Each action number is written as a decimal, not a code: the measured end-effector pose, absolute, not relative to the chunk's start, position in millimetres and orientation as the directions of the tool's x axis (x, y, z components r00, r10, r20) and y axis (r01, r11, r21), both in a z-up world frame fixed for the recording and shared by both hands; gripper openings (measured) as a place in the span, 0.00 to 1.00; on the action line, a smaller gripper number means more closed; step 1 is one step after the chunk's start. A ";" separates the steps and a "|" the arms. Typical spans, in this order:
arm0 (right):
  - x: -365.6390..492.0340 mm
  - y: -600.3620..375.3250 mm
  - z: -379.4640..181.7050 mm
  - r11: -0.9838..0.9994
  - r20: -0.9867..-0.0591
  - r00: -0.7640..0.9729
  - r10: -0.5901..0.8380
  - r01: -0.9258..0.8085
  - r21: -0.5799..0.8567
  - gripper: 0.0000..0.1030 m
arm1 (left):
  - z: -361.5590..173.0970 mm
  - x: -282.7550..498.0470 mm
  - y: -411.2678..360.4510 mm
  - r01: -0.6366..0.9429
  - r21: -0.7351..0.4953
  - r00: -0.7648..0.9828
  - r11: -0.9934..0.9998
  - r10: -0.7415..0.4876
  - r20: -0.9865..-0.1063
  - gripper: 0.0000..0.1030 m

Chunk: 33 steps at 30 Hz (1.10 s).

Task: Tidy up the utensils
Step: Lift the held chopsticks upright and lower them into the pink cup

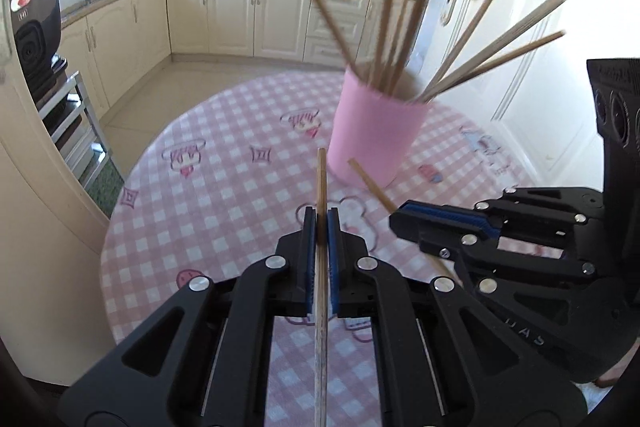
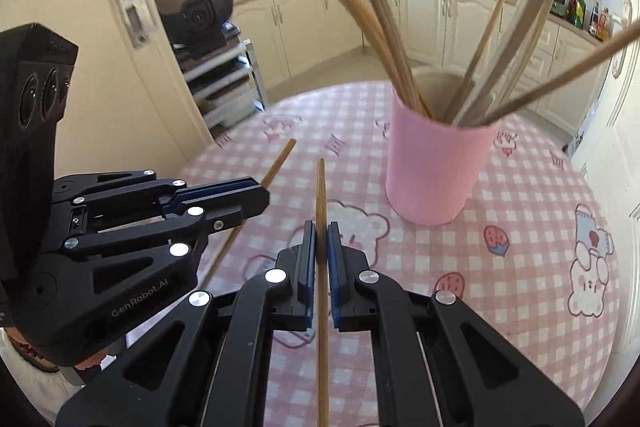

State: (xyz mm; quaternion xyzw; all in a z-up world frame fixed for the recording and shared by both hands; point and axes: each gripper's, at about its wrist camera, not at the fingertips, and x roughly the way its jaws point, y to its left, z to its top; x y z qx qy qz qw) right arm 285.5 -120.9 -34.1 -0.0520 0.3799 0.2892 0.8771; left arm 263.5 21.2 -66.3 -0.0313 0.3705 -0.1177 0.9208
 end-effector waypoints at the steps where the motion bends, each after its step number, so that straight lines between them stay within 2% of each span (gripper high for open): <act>1: 280.0 -122.1 -27.0 0.826 -0.681 0.557 0.475 -0.550 0.126 0.04 | -59.4 259.2 20.9 0.198 -0.142 0.709 0.970 -0.242 -0.662 0.05; 11: 244.9 -142.1 19.2 0.808 -0.554 0.625 0.550 -0.564 0.167 0.05 | -4.9 217.2 17.1 0.235 -0.142 0.787 0.962 -0.274 -0.553 0.05; 22: 220.6 -168.0 45.0 0.842 -0.476 0.710 0.520 -0.519 0.146 0.05 | 23.0 198.0 13.4 0.251 -0.137 0.830 0.958 -0.286 -0.480 0.05; 33: 225.9 -216.5 82.9 0.884 -0.333 0.819 0.468 -0.439 0.164 0.05 | 57.4 210.0 5.3 0.253 -0.142 0.876 0.957 -0.289 -0.387 0.05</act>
